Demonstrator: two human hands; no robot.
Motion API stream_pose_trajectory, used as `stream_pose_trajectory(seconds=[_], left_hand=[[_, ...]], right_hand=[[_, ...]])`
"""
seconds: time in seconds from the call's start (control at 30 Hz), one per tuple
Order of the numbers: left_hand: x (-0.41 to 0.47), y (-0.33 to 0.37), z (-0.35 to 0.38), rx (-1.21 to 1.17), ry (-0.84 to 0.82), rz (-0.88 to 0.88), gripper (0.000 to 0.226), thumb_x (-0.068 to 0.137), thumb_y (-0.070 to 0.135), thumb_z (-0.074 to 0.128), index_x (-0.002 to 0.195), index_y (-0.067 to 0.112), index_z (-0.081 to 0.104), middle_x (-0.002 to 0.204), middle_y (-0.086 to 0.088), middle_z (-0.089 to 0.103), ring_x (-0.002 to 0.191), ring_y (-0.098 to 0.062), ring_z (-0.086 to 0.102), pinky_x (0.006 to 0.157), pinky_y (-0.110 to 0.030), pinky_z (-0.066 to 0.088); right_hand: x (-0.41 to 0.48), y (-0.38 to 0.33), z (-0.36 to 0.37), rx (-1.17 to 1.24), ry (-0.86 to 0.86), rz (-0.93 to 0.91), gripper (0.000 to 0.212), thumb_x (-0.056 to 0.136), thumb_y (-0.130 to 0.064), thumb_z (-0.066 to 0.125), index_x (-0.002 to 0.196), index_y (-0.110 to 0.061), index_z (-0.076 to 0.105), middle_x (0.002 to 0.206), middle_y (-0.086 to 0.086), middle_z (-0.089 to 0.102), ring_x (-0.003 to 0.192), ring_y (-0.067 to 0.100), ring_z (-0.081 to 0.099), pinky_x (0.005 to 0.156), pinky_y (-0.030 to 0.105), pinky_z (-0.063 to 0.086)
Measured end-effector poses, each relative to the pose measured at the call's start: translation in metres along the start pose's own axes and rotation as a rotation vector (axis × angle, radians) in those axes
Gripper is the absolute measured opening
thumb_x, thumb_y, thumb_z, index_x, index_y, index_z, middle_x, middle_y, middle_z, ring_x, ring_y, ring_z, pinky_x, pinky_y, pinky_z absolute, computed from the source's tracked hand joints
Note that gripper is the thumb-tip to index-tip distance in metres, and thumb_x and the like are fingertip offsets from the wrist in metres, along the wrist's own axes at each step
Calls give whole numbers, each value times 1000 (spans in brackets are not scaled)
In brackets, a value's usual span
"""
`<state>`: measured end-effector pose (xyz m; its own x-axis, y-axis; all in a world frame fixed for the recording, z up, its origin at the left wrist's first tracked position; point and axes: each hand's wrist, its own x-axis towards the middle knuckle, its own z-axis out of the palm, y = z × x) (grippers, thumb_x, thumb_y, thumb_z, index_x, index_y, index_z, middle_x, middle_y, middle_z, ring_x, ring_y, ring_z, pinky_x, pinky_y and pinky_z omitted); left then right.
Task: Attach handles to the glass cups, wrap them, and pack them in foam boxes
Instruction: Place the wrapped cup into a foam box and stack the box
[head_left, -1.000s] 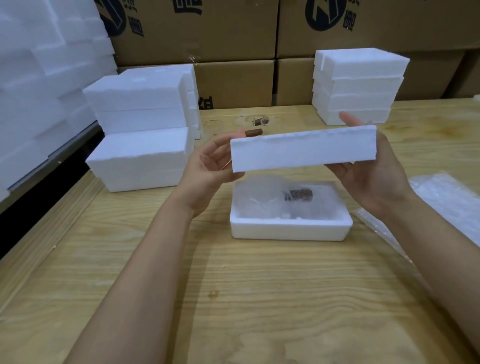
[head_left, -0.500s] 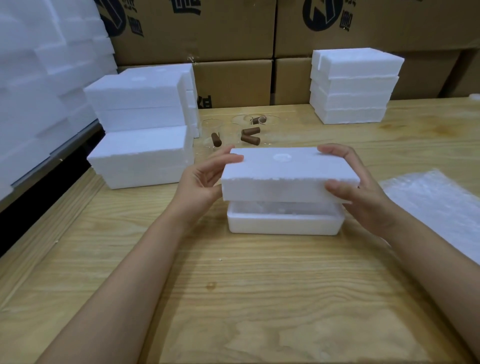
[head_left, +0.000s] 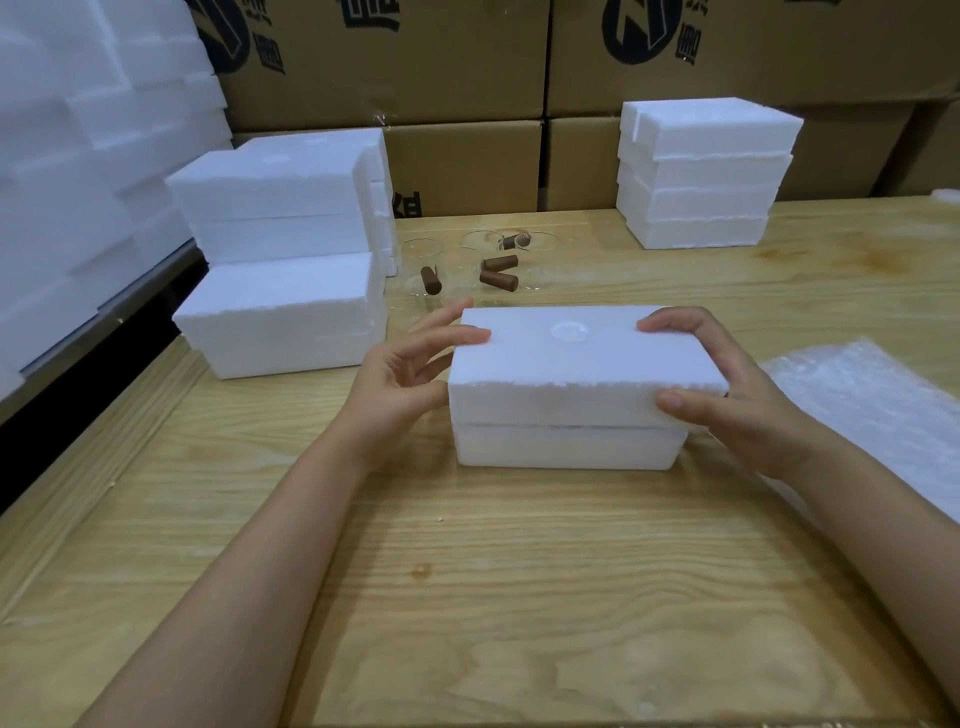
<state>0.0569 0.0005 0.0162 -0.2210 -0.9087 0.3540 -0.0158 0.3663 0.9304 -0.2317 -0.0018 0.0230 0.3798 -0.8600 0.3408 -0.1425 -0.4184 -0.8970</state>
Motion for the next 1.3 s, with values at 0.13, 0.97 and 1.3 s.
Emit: stream_pose_trajectory(seconds=[0.13,0.97,1.3], left_hand=[[-2,6,0,-97,-25,0,51,61,8,52,104,25,74,142,4,49,135,-5,41,94,-13,43],[1,-8,3,36,-6,-51,42,73,48,61,114,39,68,139,28,46,134,7,36,104,-19,38],[-5,-5,7,101,-23,-87,41,76,35,67,116,31,62,141,18,44,137,1,36,91,-7,41]], right_hand=[[0,-1,0,-17,12,-22,54,62,-40,66,113,-29,50,110,-36,48,112,-13,44,83,2,37],[-1,5,2,-59,-12,14,53,64,-43,66,113,-31,50,108,-36,49,107,-12,47,81,1,37],[-5,12,-9,28,-47,125,50,72,-23,70,116,-38,53,102,-34,58,95,-13,57,73,5,44]])
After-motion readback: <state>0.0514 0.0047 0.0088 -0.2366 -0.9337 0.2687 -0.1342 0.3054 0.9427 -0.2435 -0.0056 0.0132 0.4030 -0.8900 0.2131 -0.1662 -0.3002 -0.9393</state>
